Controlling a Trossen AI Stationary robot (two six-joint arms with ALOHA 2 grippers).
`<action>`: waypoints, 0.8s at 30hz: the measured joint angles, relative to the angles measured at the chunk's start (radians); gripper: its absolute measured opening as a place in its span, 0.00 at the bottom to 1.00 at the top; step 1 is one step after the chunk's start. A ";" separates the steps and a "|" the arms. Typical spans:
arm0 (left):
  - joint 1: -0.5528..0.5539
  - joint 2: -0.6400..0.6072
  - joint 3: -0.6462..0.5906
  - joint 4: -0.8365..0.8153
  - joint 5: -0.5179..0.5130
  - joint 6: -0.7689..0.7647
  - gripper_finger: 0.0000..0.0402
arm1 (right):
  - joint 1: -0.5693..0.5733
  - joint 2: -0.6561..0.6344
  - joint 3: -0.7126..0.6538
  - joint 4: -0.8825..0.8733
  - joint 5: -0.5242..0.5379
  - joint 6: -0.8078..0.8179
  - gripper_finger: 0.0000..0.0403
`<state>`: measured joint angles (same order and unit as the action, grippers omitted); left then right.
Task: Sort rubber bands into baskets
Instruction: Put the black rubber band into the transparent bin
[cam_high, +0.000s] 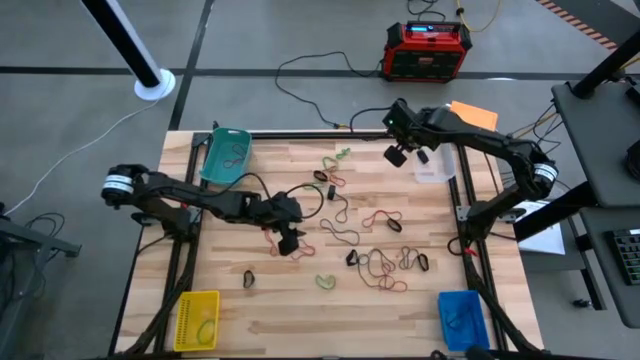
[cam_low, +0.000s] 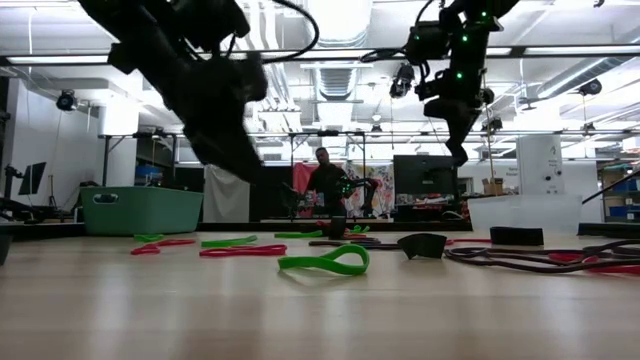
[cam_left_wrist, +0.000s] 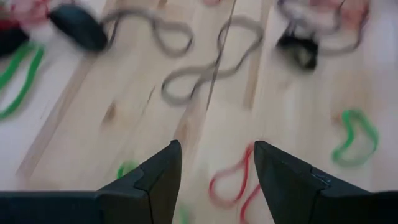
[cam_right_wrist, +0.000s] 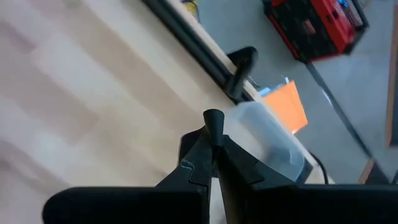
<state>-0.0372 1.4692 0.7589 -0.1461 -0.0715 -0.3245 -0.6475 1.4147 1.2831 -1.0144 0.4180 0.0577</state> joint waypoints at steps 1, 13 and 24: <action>0.000 -0.010 0.000 -0.035 0.000 -0.001 0.46 | -0.013 0.002 -0.001 0.000 0.001 0.024 0.03; 0.001 -0.093 0.000 -0.201 -0.105 0.005 0.46 | -0.115 0.021 -0.074 -0.059 0.014 0.144 0.03; 0.001 -0.095 0.000 -0.109 -0.127 0.057 0.46 | -0.163 0.023 -0.151 -0.073 0.189 0.239 0.04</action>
<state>-0.0360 1.3739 0.7589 -0.2549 -0.1990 -0.2680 -0.8104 1.4380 1.1325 -1.0874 0.6071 0.2966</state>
